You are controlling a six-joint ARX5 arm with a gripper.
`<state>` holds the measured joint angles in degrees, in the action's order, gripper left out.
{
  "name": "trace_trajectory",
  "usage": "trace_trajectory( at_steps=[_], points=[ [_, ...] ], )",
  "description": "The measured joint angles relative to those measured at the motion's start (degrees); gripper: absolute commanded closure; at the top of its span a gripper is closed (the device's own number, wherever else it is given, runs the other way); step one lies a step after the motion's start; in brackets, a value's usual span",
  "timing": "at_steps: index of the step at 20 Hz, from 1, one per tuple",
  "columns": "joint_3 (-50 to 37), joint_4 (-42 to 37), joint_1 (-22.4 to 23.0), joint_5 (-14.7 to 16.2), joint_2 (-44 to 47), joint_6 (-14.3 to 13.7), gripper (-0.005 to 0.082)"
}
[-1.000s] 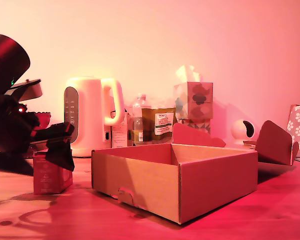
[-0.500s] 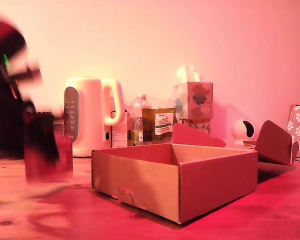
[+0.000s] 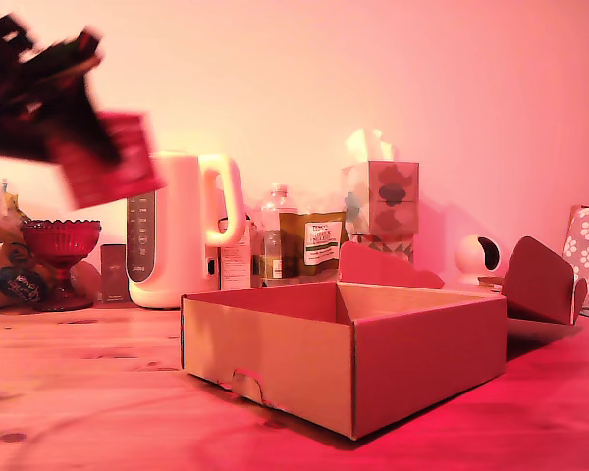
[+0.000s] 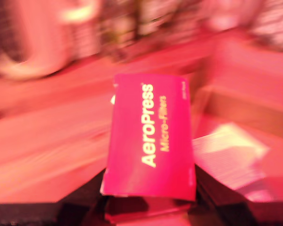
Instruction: Pick the red carton of coffee filters and place it in the cardboard box
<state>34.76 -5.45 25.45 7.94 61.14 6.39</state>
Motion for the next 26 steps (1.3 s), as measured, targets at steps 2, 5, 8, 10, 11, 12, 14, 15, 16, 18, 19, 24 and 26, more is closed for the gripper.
trace_trajectory(
  at_steps=[2,5,8,10,11,12,14,15,16,18,19,24,26],
  points=[
    [0.0,-5.1,3.6,0.5,1.5,0.0,0.0584],
    [0.0,-12.7,7.7,0.6,5.5,0.0,0.0584],
    [1.0,-16.0,10.5,0.6,10.6,0.0,0.0584],
    [4.0,-16.0,11.8,0.6,15.3,0.0,0.0584],
    [6.1,-16.0,12.2,0.6,17.7,0.0,0.0584],
    [8.4,-16.0,12.6,0.6,19.9,-0.1,0.0584],
    [13.0,-14.8,13.2,1.3,24.2,-0.5,0.0584],
    [15.7,-12.8,13.4,1.9,26.6,-0.5,0.0584],
    [18.5,-10.1,13.4,2.1,28.9,-0.7,0.0584],
    [23.8,-4.3,13.5,2.5,33.7,-2.6,0.0584],
    [26.2,-1.9,13.5,2.5,35.9,-2.7,0.0584],
    [35.9,12.3,13.5,3.7,44.2,-5.0,0.0584],
    [38.0,15.1,13.5,3.6,46.7,-5.1,0.0584]
  ],
)
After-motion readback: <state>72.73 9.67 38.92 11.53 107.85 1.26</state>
